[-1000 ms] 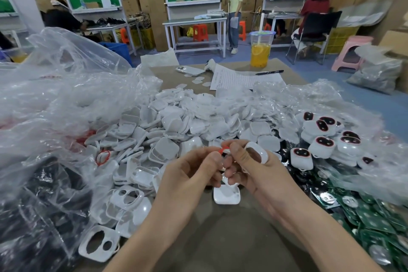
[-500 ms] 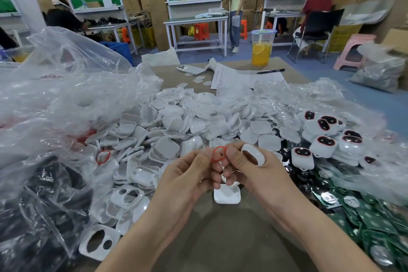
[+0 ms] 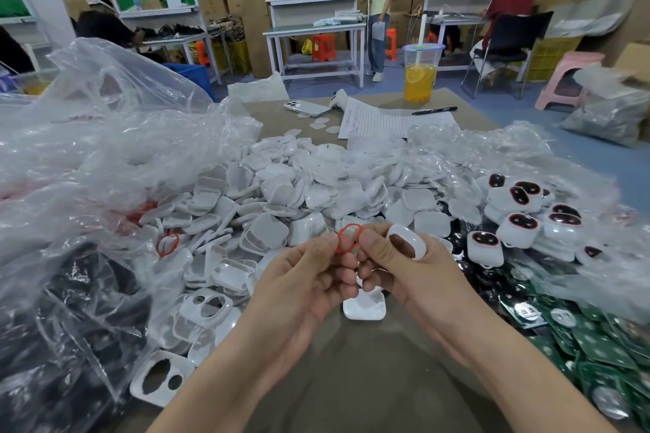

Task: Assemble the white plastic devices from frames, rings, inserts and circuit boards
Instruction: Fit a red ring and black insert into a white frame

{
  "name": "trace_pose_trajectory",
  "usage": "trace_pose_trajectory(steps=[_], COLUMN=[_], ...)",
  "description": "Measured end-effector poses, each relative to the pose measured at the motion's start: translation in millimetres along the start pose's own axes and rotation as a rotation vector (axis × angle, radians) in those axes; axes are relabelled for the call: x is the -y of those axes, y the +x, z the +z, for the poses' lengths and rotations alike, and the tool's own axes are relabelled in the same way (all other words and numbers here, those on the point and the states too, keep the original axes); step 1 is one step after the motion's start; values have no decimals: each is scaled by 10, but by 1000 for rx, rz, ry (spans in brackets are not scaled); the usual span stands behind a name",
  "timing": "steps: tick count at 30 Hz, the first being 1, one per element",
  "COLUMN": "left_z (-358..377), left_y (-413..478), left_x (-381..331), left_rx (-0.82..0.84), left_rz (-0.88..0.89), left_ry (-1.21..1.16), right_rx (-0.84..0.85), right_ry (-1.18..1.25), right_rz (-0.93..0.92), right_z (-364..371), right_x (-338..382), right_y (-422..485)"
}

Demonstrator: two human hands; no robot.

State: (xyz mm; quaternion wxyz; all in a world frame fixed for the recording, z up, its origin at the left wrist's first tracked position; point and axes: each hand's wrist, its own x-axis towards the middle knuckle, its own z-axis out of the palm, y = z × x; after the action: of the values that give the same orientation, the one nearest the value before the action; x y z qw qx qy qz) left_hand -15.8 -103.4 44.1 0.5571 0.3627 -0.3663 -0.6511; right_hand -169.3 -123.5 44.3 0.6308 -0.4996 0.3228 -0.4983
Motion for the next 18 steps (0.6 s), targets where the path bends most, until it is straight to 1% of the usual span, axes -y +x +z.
trace_pose_trajectory(steps=[12,15,18], left_z=[54,55,37], left_y=[-14,-16,-23], left_x=[-21,-37,-45], left_rx=[-69,-62,-47], left_rz=[-48,-62,-62], left_ry=[-25,-24,-2], right_rx=[-51,-65,-33], right_ry=[-523,-530,-429], right_rz=[-205,-219,-172], right_z=[-89,-86,-86], right_x=[-30,-46,-39], right_y=[-49,-45,-29])
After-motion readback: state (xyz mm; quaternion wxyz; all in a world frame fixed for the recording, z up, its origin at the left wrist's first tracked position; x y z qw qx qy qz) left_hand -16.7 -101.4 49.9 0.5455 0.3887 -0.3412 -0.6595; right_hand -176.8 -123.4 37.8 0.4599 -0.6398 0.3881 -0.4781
